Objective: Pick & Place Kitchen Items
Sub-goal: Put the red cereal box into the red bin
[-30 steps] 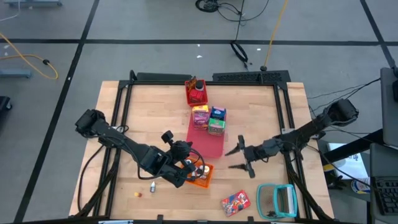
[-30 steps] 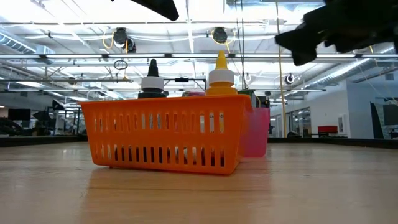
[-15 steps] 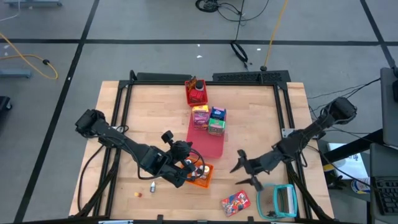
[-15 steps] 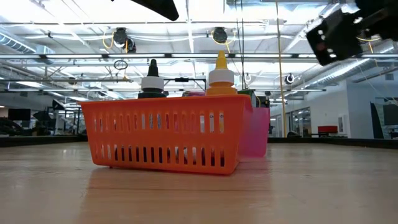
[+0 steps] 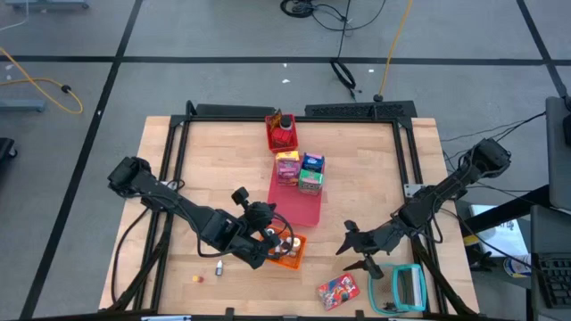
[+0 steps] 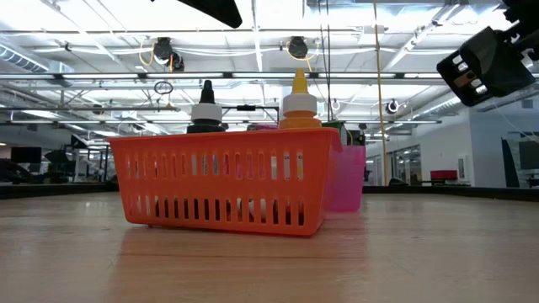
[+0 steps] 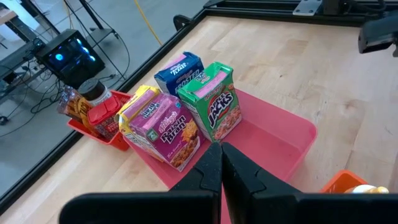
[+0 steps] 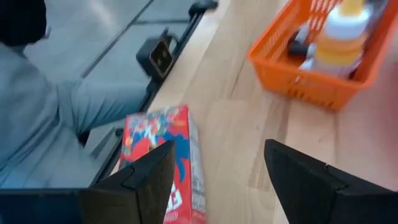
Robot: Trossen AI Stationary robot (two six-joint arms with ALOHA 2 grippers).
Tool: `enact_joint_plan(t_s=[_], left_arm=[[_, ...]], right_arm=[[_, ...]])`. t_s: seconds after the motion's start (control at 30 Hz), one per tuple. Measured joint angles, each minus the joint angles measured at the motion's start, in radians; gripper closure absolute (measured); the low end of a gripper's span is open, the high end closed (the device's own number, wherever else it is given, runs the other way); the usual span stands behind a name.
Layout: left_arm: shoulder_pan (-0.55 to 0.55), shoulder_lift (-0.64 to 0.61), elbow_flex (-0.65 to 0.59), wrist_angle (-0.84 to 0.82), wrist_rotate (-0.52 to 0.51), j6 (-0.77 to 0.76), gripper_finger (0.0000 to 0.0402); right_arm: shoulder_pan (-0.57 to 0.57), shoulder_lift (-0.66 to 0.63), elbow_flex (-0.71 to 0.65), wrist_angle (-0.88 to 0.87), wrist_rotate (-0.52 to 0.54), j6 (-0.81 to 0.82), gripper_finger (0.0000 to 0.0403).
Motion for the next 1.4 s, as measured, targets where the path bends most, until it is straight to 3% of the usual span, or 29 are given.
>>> enact_joint_plan(t_s=[0.4, 0.6, 0.8, 1.07, 1.4], left_arm=[[0.0, 0.0, 0.0, 0.0, 0.0, -0.004, 0.0394], [0.0, 0.0, -0.006, 0.002, 0.0, -0.005, 0.0394], [0.0, 0.0, -0.043, 0.005, 0.0, -0.028, 0.0394], [0.0, 0.0, -0.069, 0.014, 0.0, -0.067, 0.0394], [0.002, 0.0, -0.069, 0.106, 0.0, 0.032, 0.0394]], right_arm=[[0.006, 0.168, 0.102, -0.065, -0.128, 0.024, 0.0165], [0.006, 0.216, 0.169, -0.187, -0.134, 0.026, 0.0165], [0.006, 0.234, 0.197, -0.216, -0.213, 0.055, 0.0165], [0.005, 0.243, 0.212, -0.302, -0.206, 0.078, 0.0165], [0.003, 0.283, 0.212, -0.305, -0.204, 0.079, 0.0174]])
